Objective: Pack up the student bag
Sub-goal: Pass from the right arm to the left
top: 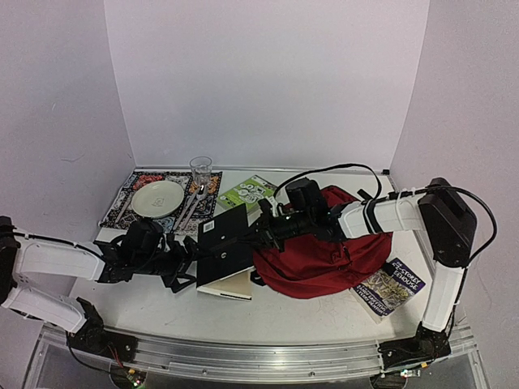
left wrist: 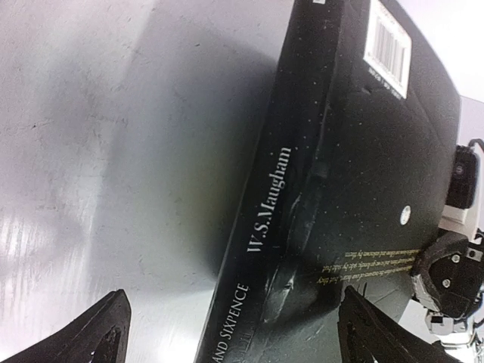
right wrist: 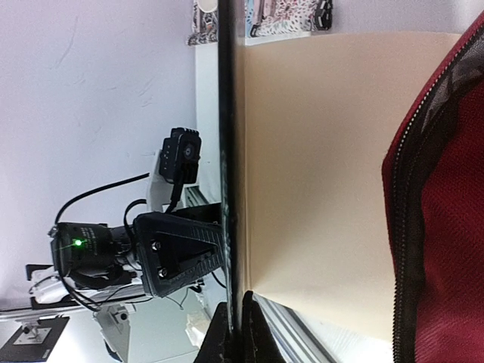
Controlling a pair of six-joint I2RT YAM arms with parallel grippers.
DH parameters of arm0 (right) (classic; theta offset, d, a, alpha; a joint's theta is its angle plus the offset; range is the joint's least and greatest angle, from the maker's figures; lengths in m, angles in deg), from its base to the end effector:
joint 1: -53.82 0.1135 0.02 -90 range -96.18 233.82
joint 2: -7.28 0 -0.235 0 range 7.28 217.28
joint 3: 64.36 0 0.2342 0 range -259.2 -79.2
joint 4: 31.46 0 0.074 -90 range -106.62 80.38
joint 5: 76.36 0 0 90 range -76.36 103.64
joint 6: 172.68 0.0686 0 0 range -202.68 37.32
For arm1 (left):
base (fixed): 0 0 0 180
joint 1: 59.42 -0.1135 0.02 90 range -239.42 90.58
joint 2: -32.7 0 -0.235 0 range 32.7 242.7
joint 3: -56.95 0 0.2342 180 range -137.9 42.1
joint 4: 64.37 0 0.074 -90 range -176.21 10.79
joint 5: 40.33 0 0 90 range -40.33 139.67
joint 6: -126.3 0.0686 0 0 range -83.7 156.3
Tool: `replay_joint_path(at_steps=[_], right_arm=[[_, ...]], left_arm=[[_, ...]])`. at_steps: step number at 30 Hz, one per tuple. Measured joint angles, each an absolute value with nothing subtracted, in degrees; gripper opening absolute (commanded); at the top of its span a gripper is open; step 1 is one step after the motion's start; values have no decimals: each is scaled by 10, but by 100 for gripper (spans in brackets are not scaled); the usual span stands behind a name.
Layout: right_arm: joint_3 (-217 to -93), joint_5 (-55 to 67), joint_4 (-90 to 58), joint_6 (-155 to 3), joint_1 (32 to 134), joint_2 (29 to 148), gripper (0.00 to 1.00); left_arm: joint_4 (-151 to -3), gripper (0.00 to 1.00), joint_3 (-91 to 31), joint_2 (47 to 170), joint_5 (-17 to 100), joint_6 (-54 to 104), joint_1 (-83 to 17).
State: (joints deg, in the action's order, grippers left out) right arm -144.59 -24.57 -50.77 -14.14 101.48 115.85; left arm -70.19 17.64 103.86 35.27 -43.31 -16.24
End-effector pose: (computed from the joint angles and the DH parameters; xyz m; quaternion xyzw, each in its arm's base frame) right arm 0.2564 0.3444 0.2050 -0.0788 0.7453 0.6524 0.1129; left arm 0.1737 -0.1864 0.1265 -0.2258 0.8631 -0.4379 0.1107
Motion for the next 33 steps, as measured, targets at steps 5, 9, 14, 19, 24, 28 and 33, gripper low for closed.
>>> replay_joint_path(at_steps=[5,9,14,19,24,28,33], right_arm=[[-1427,-252,-562,-106,1015,1156,0],[-1422,-260,-598,-80,1015,1156,0],[-1420,-261,-630,-53,1012,1156,0],[-1413,-262,-655,-34,1010,1156,1],[-1407,-264,-687,-27,1010,1156,7],[-1403,-266,-704,-27,1010,1156,14],[-1402,-265,-708,-27,1010,1164,15]], left_arm=[[-663,94,183,1024,355,-441,-162],[-621,92,183,1020,354,-449,-162],[-584,88,193,1005,359,-460,-163],[-573,82,201,982,367,-471,-163],[-570,77,214,931,385,-481,-163],[-567,70,232,888,405,-491,-163],[-566,66,249,852,427,-504,-162]])
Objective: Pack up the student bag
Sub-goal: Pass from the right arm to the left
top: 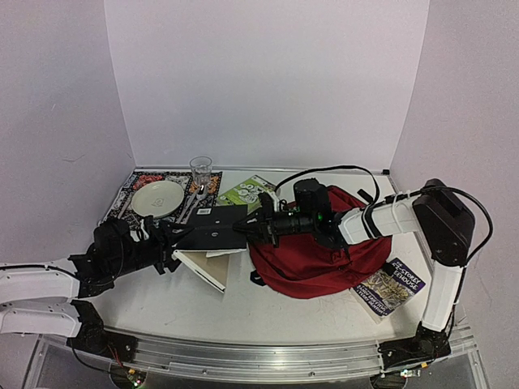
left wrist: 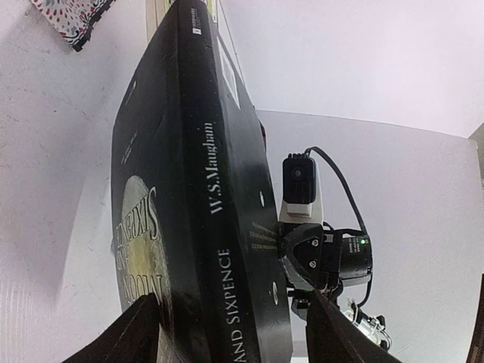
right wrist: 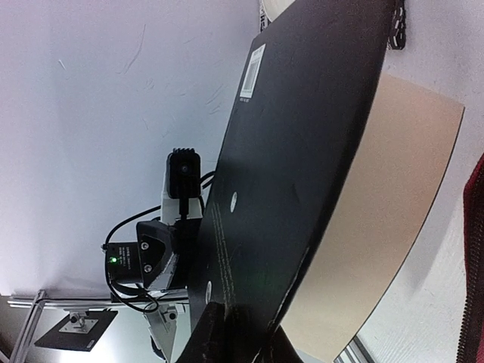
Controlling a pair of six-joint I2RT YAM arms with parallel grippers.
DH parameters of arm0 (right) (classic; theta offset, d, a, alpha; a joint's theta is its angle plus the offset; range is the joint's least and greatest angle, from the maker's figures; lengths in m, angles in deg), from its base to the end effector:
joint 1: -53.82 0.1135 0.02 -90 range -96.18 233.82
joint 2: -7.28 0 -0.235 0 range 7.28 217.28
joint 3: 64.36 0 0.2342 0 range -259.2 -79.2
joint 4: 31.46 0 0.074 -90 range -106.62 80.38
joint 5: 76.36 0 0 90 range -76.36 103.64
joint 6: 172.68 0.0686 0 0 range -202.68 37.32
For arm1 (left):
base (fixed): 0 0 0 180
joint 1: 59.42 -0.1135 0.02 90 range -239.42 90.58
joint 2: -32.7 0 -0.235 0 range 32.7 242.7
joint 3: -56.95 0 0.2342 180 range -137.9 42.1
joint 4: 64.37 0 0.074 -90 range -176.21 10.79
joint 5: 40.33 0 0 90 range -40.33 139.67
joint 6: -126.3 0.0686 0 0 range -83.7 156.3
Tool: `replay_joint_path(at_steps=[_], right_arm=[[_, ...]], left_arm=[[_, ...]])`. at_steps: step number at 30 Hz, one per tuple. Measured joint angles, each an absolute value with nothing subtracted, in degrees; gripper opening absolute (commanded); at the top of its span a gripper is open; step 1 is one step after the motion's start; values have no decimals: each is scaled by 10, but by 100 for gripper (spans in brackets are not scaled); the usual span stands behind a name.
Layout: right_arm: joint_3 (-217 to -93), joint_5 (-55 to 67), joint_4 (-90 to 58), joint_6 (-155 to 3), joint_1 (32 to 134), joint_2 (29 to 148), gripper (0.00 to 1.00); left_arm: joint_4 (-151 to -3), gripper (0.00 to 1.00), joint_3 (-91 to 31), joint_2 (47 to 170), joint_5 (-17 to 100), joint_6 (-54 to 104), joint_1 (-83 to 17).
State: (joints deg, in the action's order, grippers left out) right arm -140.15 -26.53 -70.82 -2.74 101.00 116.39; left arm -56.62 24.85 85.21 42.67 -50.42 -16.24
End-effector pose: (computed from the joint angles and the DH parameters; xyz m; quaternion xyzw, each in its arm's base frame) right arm 0.2519 0.3369 0.2202 -0.0678 0.6747 0.7274 0.1052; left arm 0.1657 -0.1670 0.1871 -0.2536 0.7379 -0.5852 0.2209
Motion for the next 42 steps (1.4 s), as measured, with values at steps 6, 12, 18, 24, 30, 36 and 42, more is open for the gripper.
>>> replay_joint_path(at_steps=[6,12,18,24,30,36,42], right_arm=[[-1402,-273,-718,-27,1010,1178,17],[-1402,-275,-717,-29,1011,1189,20],[-1402,-277,-714,-35,1012,1205,32],[-1402,-282,-686,-64,1020,1210,46],[-1410,-283,-660,-103,1023,1209,59],[-1420,-276,-616,-144,1021,1189,71],[-1421,-254,-525,-203,1005,1147,75]], left_arm=[[-566,59,251,854,437,-507,-162],[-559,54,248,894,431,-507,-162],[-554,39,241,928,427,-507,-162],[-547,24,237,929,437,-509,-162],[-569,15,242,906,461,-510,-162],[-577,12,250,876,479,-513,-162],[-561,5,250,854,484,-516,-162]])
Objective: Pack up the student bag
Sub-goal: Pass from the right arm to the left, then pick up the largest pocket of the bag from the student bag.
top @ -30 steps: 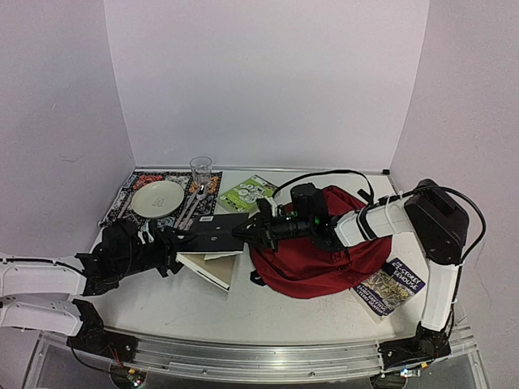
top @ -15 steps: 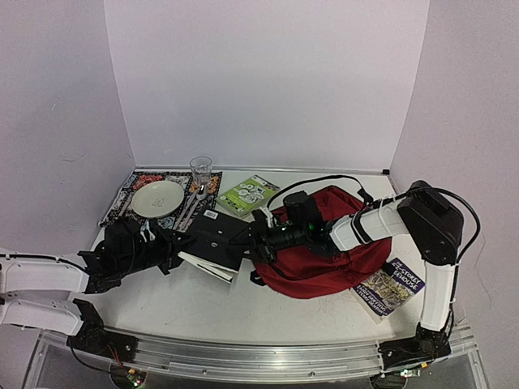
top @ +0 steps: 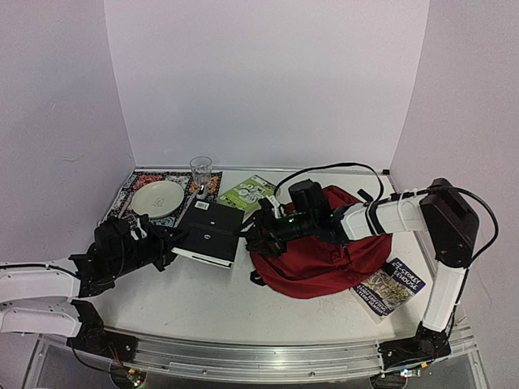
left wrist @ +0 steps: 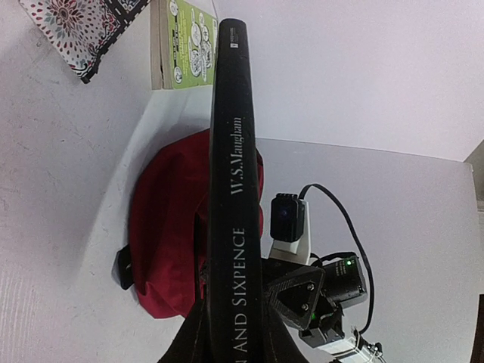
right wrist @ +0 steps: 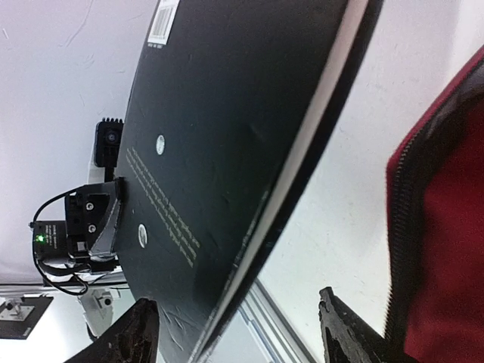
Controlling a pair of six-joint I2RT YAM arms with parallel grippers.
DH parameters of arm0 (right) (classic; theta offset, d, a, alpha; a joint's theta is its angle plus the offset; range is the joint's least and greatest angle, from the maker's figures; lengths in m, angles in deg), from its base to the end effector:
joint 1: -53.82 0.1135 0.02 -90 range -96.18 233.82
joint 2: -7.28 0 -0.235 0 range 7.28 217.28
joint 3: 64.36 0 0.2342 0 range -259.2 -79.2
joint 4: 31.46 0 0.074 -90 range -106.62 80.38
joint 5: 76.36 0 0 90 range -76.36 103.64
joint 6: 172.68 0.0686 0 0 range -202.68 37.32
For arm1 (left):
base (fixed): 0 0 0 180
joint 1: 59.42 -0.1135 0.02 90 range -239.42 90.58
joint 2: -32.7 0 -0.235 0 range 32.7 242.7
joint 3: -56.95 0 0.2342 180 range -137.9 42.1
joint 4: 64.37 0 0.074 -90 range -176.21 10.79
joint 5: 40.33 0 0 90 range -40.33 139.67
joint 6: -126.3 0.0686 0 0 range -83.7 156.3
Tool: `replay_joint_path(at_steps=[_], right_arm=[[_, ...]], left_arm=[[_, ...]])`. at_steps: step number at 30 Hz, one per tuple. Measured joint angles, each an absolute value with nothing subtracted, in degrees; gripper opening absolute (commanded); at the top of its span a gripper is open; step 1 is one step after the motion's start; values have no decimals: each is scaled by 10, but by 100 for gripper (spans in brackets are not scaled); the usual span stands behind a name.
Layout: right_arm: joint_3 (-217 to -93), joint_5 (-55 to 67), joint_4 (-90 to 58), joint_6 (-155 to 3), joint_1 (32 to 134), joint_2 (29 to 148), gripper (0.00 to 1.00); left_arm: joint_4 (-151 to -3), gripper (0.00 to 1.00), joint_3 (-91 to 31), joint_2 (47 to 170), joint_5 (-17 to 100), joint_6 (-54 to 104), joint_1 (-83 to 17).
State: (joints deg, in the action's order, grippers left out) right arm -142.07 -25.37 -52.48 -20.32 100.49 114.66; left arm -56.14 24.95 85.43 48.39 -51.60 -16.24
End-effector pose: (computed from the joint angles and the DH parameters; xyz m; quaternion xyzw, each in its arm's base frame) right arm 0.2565 0.3348 0.2027 -0.1180 0.7379 0.6473 0.1504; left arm 0.1710 -0.1626 0.1868 -0.2902 0.7239 -0.5733 0.2512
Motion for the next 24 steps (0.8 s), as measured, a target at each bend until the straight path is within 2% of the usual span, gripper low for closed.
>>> replay_joint_path(at_steps=[3,14,24], right_arm=[[-1430,-236,-468,-250,992,1120,76],[-1485,-68,-210,-496,984,1019,80],[-1539,83,-66,-631,1056,1038,82]], left_arm=[[-562,0,246,851,484,-510,-162],[-562,0,245,853,488,-496,-162],[-550,0,245,899,469,-483,-202]])
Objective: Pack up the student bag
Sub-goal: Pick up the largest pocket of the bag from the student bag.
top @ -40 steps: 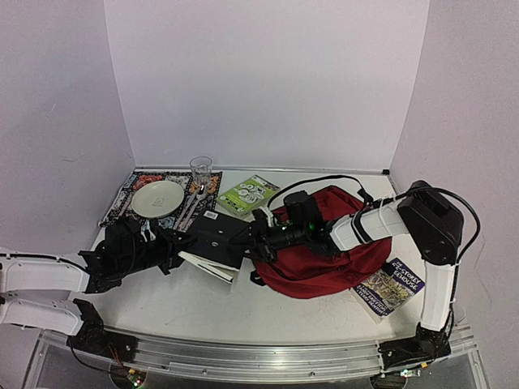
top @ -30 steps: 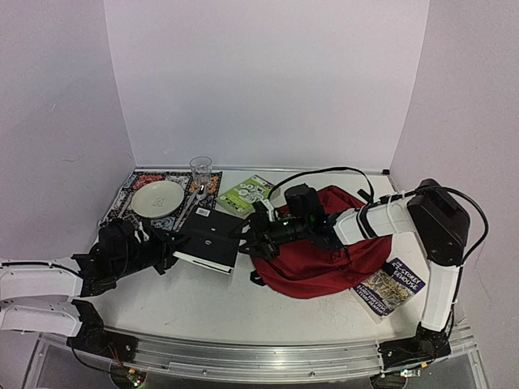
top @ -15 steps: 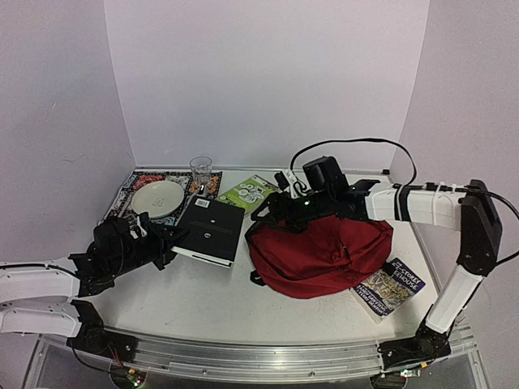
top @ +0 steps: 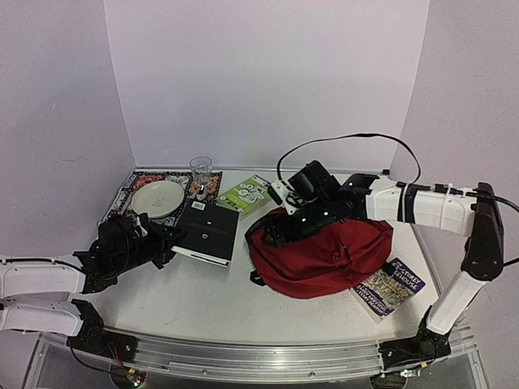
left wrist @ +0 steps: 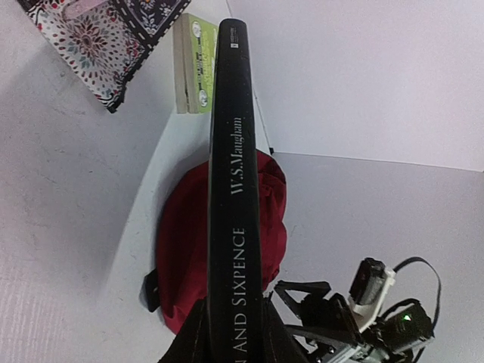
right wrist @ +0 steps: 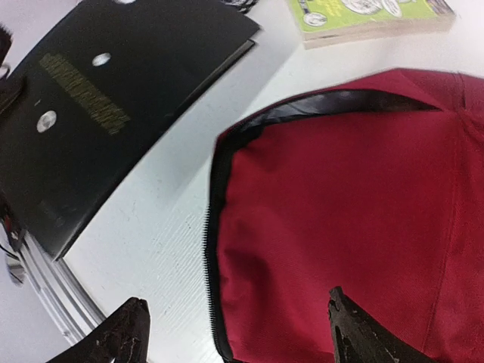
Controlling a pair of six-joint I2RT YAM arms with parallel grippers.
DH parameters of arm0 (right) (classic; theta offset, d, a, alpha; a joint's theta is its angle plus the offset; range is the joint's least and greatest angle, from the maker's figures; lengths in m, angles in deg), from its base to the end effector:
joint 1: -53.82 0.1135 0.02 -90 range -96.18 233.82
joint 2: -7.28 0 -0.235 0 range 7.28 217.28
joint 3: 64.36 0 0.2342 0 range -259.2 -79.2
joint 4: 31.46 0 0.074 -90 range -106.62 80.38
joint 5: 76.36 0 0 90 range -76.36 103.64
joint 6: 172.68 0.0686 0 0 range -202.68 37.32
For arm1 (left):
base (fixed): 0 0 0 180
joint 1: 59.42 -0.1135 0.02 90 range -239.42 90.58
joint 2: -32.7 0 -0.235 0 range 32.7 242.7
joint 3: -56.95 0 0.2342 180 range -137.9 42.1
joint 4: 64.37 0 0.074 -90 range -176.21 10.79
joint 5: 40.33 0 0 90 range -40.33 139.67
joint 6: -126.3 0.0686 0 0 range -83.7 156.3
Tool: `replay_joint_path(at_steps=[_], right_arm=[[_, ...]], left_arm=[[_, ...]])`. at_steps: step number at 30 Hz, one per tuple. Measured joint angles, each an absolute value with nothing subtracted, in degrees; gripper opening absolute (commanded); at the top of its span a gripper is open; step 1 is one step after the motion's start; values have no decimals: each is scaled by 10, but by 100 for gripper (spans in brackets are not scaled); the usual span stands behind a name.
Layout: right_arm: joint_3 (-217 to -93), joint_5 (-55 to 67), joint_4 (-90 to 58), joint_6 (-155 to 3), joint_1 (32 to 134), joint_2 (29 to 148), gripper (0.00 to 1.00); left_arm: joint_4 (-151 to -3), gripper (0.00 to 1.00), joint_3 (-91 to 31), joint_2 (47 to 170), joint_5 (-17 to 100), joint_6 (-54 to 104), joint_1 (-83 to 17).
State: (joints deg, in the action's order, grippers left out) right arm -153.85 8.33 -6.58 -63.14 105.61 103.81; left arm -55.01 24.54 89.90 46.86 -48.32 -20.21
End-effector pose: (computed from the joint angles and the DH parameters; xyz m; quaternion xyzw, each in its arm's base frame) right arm 0.2424 0.3182 0.2430 -0.2642 0.8327 0.3156 0.3703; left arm 0.1859 -0.1560 0.1749 -0.2933 0.7395 -0.5435 0.2679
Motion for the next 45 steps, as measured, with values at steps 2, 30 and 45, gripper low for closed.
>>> replay_joint_path(at_steps=[2,30,45], right_arm=[[-1557,109,-50,-647,1074,1053,83],[-1642,391,112,-700,1124,1158,65],[-1647,368,95,-749,1150,1191,66]], left_arm=[[-552,0,245,914,460,-477,-212],[-545,0,229,958,374,-460,-266],[-541,0,222,965,358,-455,-266]])
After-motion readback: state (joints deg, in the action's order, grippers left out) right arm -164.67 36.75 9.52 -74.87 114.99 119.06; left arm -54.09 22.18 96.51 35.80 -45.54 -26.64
